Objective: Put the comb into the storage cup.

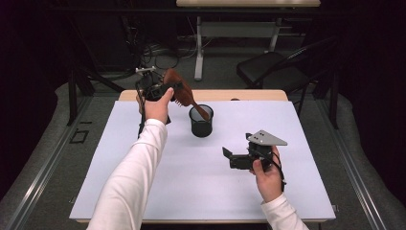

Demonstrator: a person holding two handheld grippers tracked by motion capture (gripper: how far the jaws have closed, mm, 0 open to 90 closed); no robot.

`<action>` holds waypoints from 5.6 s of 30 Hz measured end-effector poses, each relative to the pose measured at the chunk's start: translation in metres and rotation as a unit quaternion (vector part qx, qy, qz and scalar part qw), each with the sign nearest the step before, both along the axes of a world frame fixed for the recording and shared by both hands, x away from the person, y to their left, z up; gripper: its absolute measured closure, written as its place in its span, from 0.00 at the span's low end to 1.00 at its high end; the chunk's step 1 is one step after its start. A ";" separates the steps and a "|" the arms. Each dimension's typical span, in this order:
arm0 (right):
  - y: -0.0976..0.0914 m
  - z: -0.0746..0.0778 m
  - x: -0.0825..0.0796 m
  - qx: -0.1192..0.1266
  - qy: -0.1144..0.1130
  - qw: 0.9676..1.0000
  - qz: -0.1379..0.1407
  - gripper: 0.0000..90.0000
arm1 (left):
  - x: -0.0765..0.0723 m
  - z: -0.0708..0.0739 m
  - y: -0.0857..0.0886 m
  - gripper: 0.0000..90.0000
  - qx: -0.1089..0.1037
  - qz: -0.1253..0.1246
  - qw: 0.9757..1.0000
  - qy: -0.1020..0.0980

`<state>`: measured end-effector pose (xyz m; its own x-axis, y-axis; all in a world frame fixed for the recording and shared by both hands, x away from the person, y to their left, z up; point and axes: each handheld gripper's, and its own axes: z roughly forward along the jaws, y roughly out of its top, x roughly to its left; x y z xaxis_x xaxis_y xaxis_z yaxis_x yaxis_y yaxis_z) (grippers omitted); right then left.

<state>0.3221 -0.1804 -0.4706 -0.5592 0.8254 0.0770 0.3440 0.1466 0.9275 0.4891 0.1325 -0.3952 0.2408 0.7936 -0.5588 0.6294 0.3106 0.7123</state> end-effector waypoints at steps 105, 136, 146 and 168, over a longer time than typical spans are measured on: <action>0.002 -0.001 0.000 0.001 0.005 1.000 0.003 0.03 | 0.010 -0.055 -0.006 0.52 0.008 -0.028 0.999 0.016; 0.003 -0.003 0.001 -0.003 0.007 1.000 0.004 0.04 | 0.013 -0.060 0.002 0.51 -0.007 -0.028 0.999 0.024; 0.003 -0.003 0.001 -0.003 0.006 1.000 0.005 0.04 | 0.013 -0.060 0.003 0.50 -0.011 -0.024 0.999 0.027; 0.004 -0.003 0.000 -0.004 0.007 1.000 0.005 0.04 | 0.011 -0.056 0.008 0.37 -0.018 -0.007 1.000 0.007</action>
<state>0.3225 -0.1766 -0.4739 -0.5658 0.8208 0.0787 0.3557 0.1569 0.9214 0.5005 0.1408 -0.4514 0.2434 0.7699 -0.5899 0.6432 0.3271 0.6923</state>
